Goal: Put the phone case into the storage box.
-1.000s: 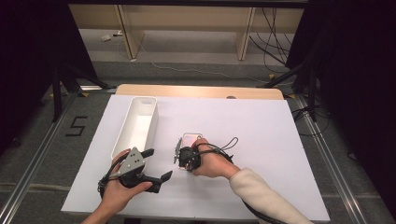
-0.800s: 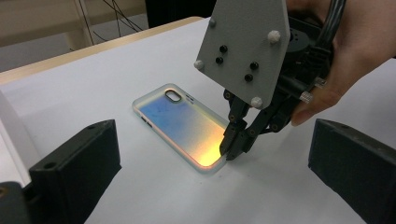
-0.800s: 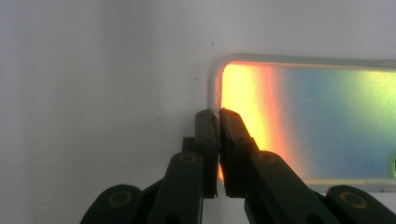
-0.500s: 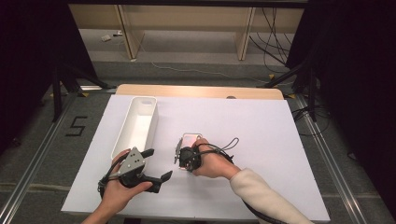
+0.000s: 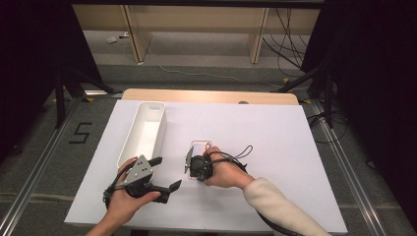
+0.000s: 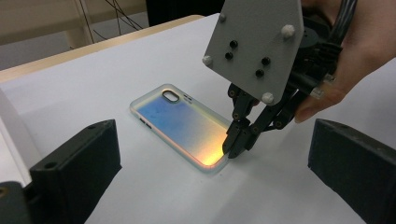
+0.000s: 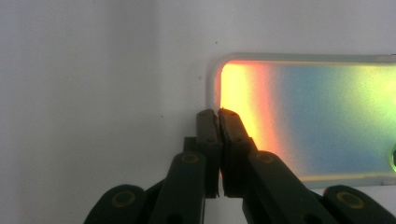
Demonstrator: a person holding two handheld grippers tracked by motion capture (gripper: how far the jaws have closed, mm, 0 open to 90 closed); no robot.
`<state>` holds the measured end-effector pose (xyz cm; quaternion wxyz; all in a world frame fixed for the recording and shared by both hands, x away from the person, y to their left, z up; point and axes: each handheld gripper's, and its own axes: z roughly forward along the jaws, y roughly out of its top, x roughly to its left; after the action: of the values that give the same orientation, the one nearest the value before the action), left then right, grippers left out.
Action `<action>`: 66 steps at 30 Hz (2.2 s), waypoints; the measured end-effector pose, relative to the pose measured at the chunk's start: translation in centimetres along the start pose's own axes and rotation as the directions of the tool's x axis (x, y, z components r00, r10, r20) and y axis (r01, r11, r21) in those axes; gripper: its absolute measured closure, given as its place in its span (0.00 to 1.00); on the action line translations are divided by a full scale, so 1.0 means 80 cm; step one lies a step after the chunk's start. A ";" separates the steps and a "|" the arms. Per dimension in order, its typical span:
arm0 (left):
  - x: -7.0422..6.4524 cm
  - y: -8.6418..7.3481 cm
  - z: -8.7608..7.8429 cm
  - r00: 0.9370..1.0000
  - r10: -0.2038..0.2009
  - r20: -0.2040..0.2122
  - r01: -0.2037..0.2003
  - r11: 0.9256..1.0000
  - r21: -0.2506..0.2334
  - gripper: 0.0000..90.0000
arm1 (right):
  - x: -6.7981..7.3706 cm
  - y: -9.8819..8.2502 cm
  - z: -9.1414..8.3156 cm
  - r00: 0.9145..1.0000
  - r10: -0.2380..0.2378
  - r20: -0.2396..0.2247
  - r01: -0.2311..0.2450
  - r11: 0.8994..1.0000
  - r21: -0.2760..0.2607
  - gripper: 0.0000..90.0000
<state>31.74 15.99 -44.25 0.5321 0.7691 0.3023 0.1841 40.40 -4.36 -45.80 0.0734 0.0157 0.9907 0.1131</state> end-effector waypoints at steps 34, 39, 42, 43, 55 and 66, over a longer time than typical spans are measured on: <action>0.001 -0.001 0.001 1.000 -0.007 -0.006 0.007 1.000 0.004 0.02 | 0.011 -0.038 -0.029 0.998 -0.020 0.059 0.027 0.991 -0.128 0.98; 0.001 -0.001 0.002 1.000 -0.008 -0.005 0.008 1.000 0.003 0.02 | 0.013 -0.045 -0.032 0.998 -0.013 0.068 0.022 0.990 -0.136 0.99; 0.002 -0.002 0.002 1.000 -0.013 -0.005 0.013 1.000 0.002 0.03 | 0.014 -0.048 -0.034 0.997 -0.014 0.082 0.025 0.990 -0.139 0.98; 0.002 -0.001 0.002 1.000 -0.013 -0.006 0.013 1.000 0.003 0.03 | 0.014 -0.049 -0.035 0.996 -0.011 0.085 0.023 0.990 -0.139 0.99; 0.002 -0.001 0.004 1.000 -0.017 -0.014 0.017 1.000 0.006 0.03 | 0.021 -0.060 -0.042 0.992 -0.024 0.126 0.042 0.988 -0.147 0.99; 0.004 0.000 0.004 1.000 -0.017 -0.026 0.017 1.000 0.008 0.04 | 0.024 -0.062 -0.044 0.988 -0.031 0.152 0.054 0.987 -0.153 0.99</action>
<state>32.20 15.95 -44.40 0.5267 0.7661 0.3166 0.1885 37.89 -9.92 -43.78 0.1505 -0.0028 0.9706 0.1876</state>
